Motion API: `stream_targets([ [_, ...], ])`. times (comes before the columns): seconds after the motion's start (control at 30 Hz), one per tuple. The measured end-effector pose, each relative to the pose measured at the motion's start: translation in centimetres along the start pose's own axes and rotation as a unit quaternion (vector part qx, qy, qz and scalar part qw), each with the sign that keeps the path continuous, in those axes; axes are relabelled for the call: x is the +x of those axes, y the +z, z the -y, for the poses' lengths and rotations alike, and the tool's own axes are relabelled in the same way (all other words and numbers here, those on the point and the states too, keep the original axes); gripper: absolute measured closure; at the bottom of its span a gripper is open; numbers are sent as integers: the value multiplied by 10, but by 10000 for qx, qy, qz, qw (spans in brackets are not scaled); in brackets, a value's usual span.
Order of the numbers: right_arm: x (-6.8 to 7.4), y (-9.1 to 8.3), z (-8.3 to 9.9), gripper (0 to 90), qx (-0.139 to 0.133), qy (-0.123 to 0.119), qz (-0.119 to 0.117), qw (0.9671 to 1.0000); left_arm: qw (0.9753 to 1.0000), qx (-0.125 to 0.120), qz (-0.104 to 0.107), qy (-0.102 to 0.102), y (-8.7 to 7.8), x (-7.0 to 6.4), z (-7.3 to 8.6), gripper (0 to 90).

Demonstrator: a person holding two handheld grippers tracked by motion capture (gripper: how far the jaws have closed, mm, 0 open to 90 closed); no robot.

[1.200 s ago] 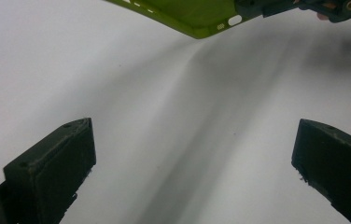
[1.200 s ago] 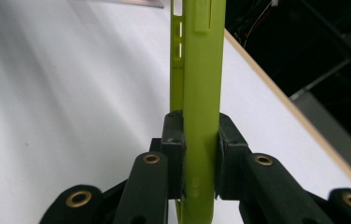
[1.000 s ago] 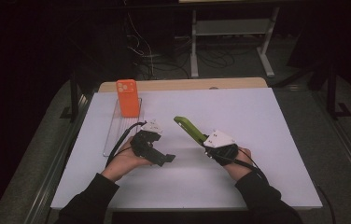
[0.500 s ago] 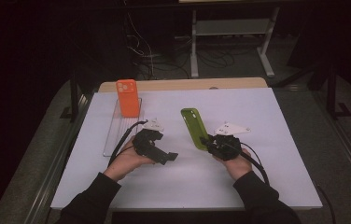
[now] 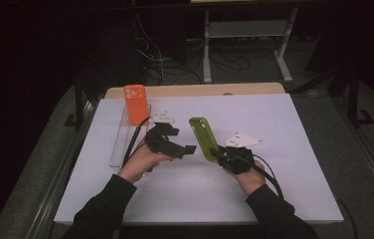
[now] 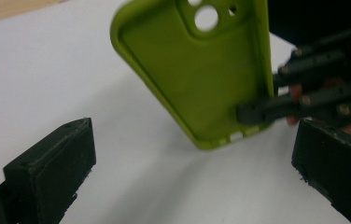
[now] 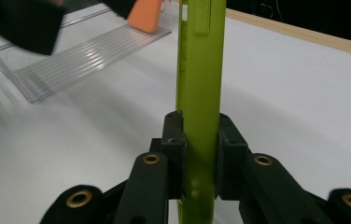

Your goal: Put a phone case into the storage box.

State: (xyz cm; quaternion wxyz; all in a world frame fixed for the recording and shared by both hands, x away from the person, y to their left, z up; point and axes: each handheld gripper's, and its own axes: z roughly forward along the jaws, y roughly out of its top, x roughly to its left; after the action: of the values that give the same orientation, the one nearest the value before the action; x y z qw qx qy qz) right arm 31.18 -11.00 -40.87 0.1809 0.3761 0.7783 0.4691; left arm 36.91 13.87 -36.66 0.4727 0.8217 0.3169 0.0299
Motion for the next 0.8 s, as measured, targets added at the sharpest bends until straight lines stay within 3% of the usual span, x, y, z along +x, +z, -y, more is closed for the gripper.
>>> stream_targets([
  [0.17,2,1,0,754,-6,-2,-74,10000,9998,-177,52,-105,7,0,-8,0],
  [0.37,4,1,-1,754,-30,27,-134,9999,9996,-268,35,-92,18,-1,-14,0],
  [0.57,4,1,-1,754,-74,-3,-156,9999,9994,-304,23,-165,28,-1,-16,0],
  [0.8,7,2,0,754,-68,48,-214,9997,9980,-517,89,-340,35,-4,-17,0],
])
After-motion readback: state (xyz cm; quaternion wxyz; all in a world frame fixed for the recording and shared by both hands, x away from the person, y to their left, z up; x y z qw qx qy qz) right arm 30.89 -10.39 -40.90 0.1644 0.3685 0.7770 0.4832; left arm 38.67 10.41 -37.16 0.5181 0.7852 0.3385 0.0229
